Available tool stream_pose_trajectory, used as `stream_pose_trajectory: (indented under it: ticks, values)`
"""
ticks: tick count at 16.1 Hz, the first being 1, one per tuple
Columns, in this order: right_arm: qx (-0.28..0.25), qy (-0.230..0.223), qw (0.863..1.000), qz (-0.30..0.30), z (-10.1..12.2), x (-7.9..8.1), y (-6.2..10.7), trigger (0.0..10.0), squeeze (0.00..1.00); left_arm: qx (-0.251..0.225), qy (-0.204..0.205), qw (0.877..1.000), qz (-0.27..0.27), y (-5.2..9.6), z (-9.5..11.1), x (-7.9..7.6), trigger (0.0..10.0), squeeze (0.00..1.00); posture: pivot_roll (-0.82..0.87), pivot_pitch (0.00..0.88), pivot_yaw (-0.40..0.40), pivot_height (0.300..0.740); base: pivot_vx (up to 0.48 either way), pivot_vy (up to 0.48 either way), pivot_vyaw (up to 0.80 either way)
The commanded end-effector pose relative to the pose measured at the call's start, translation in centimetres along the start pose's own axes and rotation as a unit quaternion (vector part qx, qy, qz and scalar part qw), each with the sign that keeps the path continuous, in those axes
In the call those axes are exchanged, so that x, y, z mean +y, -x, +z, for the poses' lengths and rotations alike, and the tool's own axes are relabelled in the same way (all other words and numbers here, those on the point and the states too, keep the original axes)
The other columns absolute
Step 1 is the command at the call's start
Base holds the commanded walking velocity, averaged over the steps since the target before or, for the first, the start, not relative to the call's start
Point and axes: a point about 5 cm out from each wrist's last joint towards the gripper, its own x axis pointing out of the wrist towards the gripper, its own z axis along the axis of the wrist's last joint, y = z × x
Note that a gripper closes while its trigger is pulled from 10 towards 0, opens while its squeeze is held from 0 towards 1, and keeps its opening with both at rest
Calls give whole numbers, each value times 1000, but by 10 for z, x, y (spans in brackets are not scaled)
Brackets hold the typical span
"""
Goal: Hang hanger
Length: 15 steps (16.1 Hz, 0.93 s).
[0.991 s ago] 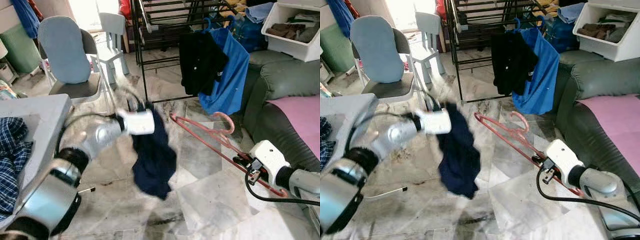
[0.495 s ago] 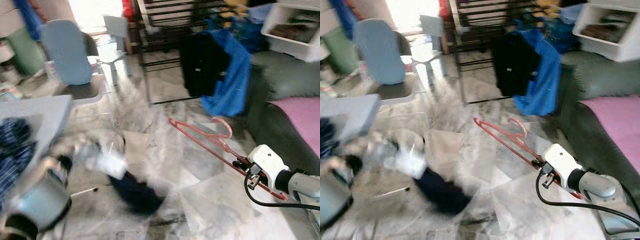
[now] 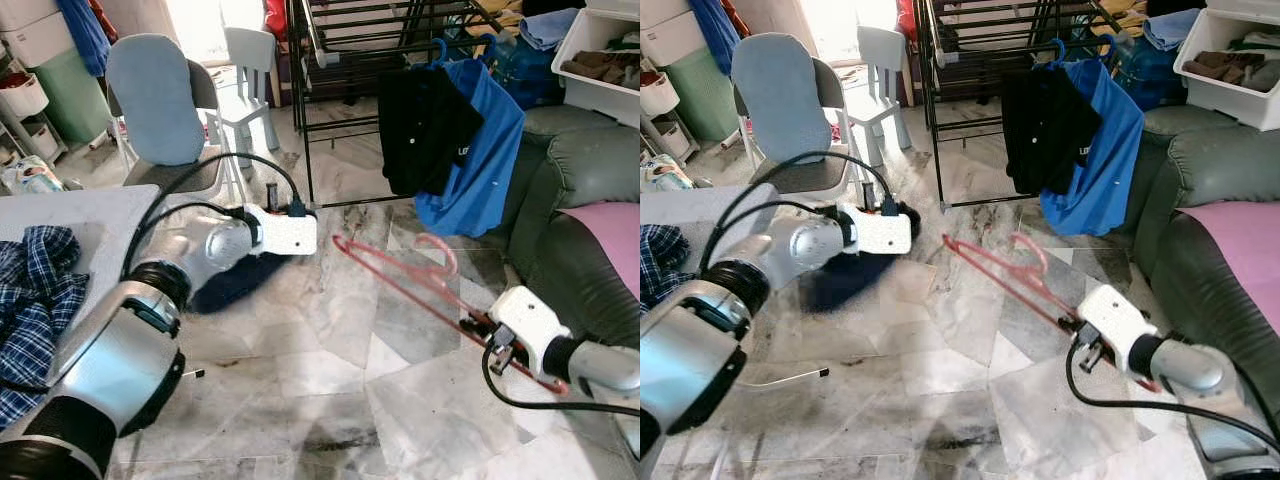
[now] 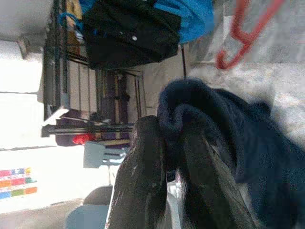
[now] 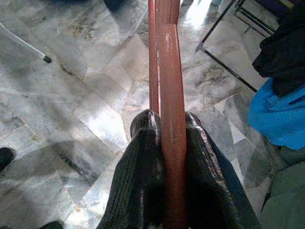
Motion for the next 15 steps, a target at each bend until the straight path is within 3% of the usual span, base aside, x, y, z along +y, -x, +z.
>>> stream_pose_trajectory:
  ticks: [1,8,13,15]
  values:
    - [-9,10,1000,-2,5,-4,2,10000,0,8,30,999,8,3,-6,0,10000,0,-187,0,88,740,0,0,0]
    - [8,17,1000,-2,-4,-3,11,10000,0,23,55,998,18,5,-11,-2,10000,0,-200,0,104,740,0,0,0]
    - [7,24,1000,-2,-1,-6,11,10000,0,56,169,984,-28,1,-15,-8,10000,0,-198,0,106,740,0,0,0]
    - [-3,24,1000,-1,3,-6,11,10000,0,64,180,981,-19,0,-15,-8,10000,0,-198,0,106,740,0,0,0]
